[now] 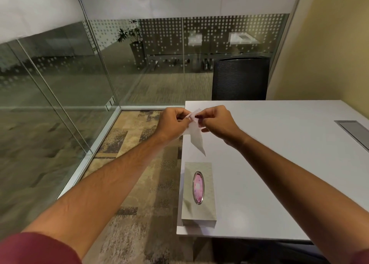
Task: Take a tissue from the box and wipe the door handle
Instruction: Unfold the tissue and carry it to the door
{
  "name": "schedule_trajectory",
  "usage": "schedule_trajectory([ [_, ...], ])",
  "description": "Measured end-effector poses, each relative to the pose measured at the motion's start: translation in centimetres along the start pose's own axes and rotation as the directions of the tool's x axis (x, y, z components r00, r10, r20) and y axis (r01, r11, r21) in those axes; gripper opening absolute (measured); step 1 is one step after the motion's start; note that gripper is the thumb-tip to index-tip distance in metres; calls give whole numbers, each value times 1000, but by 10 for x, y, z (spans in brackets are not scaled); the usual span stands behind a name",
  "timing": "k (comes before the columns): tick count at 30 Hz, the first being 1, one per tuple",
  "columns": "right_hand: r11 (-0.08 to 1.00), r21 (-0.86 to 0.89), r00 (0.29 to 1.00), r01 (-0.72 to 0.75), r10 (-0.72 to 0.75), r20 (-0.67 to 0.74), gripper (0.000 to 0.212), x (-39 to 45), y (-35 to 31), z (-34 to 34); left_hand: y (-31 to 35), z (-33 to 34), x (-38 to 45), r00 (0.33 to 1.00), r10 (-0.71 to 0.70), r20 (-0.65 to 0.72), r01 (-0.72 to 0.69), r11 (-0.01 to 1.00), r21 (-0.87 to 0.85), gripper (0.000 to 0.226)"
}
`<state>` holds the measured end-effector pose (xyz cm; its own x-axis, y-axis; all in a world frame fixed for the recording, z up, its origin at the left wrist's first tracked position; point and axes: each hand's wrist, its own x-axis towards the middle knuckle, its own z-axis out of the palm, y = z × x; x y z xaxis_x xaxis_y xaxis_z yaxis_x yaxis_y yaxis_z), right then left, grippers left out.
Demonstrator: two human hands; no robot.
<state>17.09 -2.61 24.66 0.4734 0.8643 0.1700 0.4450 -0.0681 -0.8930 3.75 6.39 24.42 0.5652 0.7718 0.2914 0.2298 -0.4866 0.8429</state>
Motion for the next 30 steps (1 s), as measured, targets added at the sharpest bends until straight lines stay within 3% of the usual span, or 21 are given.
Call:
schedule_trajectory([
  [3, 973, -202, 986, 111, -133, -99, 31, 1, 1, -2, 0, -5, -2, 1000, -3, 6, 3, 1000, -27, 11],
  [6, 930, -304, 978, 205, -209, 21, 59, 3, 3, -1, 0, -9, -4, 1000, 10, 21, -9, 1000, -22, 9],
  [8, 920, -292, 965, 260, -235, 120, 64, 1, 4, -1, 0, -11, -6, 999, 15, 48, -13, 999, -47, 9],
  [14, 896, -321, 952, 306, -281, 122, 38, -7, 3, 10, 0, -20, -19, 995, 86, 40, -83, 994, -68, 13],
  [18, 843, -385, 921, 376, -386, 55, 26, -12, 0, 19, 0, -26, -35, 981, 193, 11, -193, 979, 62, 19],
  [21, 665, -549, 824, 507, -561, 81, 23, -17, -3, 22, -4, -40, -47, 940, 330, 83, -337, 871, 359, 43],
  [25, 382, -646, 643, 661, -731, 227, 29, -26, -5, 26, -16, -57, -61, 942, 254, 219, -335, 660, 673, 95],
  [30, 258, -660, 596, 705, -721, 354, 48, -27, -9, 44, -38, -77, -73, 966, 150, 209, -256, 495, 830, 115],
])
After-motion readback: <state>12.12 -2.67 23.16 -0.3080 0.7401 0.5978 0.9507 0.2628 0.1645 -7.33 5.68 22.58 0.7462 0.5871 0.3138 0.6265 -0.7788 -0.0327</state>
